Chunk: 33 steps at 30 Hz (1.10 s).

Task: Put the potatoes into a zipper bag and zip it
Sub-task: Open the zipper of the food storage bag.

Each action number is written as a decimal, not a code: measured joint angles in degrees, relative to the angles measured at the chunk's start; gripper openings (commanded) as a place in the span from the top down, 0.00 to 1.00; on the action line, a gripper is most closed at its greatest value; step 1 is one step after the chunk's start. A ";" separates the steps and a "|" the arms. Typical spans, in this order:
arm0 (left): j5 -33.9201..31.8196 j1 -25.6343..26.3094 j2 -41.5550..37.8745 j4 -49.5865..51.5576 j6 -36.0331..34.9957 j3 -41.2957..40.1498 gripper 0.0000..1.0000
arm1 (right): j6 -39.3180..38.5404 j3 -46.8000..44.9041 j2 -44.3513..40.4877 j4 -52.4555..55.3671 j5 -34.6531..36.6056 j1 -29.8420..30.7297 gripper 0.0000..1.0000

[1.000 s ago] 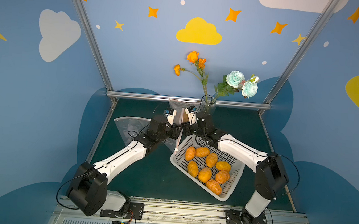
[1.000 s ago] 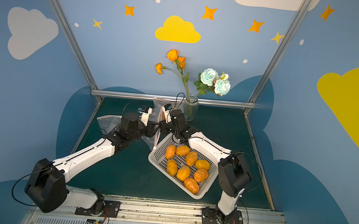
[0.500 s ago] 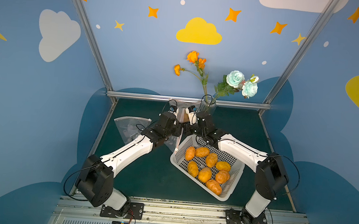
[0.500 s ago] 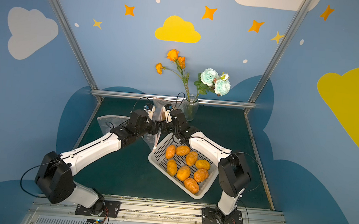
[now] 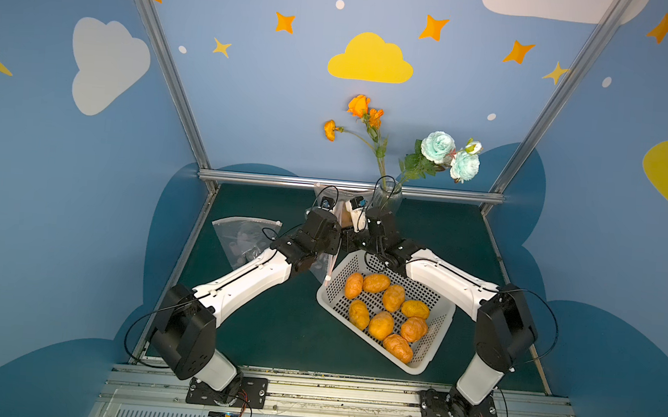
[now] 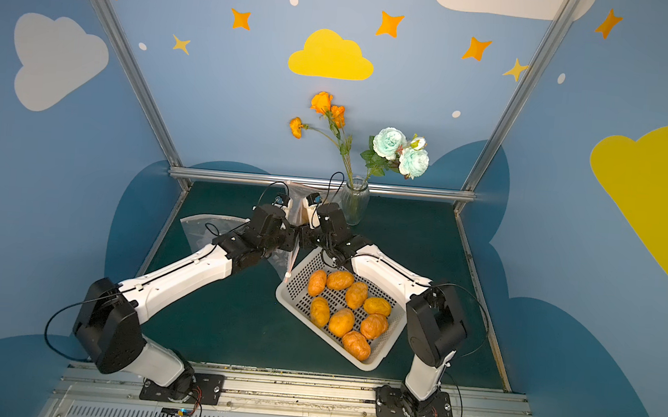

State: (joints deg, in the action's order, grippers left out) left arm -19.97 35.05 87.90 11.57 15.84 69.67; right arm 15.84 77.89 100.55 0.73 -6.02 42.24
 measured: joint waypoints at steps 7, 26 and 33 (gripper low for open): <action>-0.70 0.00 0.09 0.24 0.07 0.09 0.73 | 0.00 0.00 0.00 0.00 0.07 0.02 1.00; -1.88 0.00 -1.44 2.29 1.14 0.09 0.58 | 0.00 0.00 0.00 0.46 3.96 0.02 1.00; -1.81 0.02 -1.44 3.19 1.46 0.83 0.72 | -0.02 0.00 0.00 0.57 4.50 0.02 1.00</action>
State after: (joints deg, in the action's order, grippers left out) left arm -21.78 35.07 86.46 14.76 17.30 70.50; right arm 15.81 77.89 100.55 1.30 -1.52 42.26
